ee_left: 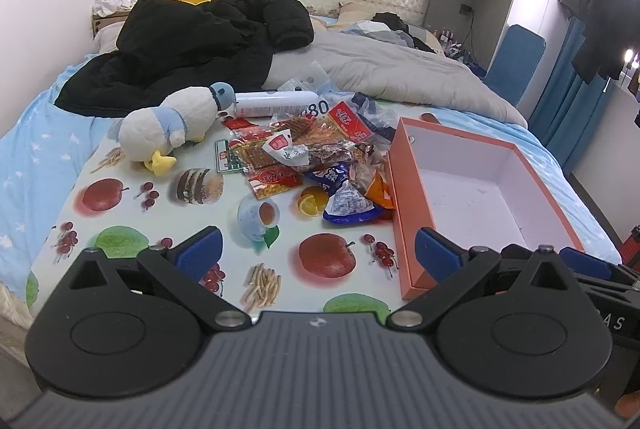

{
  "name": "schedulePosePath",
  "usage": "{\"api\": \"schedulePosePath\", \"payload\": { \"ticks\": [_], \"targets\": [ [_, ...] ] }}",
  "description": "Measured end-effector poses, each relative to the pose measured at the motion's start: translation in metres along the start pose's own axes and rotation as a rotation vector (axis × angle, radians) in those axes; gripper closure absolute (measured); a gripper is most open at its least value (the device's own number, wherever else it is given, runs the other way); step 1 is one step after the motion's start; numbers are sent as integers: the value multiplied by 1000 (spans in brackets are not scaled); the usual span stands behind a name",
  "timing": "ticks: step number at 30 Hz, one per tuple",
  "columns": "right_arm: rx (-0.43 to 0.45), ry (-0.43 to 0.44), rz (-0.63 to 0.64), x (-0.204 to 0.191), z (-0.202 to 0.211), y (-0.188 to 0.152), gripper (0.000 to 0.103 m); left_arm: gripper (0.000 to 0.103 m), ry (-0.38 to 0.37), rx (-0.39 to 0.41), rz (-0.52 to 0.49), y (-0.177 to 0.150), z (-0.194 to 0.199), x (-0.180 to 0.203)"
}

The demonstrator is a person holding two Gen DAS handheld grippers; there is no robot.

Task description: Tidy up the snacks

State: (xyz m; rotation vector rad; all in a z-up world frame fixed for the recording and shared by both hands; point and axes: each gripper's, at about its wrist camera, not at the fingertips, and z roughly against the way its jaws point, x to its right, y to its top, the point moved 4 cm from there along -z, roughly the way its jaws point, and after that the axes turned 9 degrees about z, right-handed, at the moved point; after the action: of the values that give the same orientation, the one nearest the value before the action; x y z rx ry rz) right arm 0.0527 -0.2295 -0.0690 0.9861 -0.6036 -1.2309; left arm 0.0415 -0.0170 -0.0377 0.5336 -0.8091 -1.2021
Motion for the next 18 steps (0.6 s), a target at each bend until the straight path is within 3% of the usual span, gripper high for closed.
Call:
{"api": "schedulePosePath", "payload": {
  "ticks": [18],
  "targets": [
    [-8,-3,-4,1,-3,-2,0,0,-21,-7,9,-4,-3,0]
  ]
}}
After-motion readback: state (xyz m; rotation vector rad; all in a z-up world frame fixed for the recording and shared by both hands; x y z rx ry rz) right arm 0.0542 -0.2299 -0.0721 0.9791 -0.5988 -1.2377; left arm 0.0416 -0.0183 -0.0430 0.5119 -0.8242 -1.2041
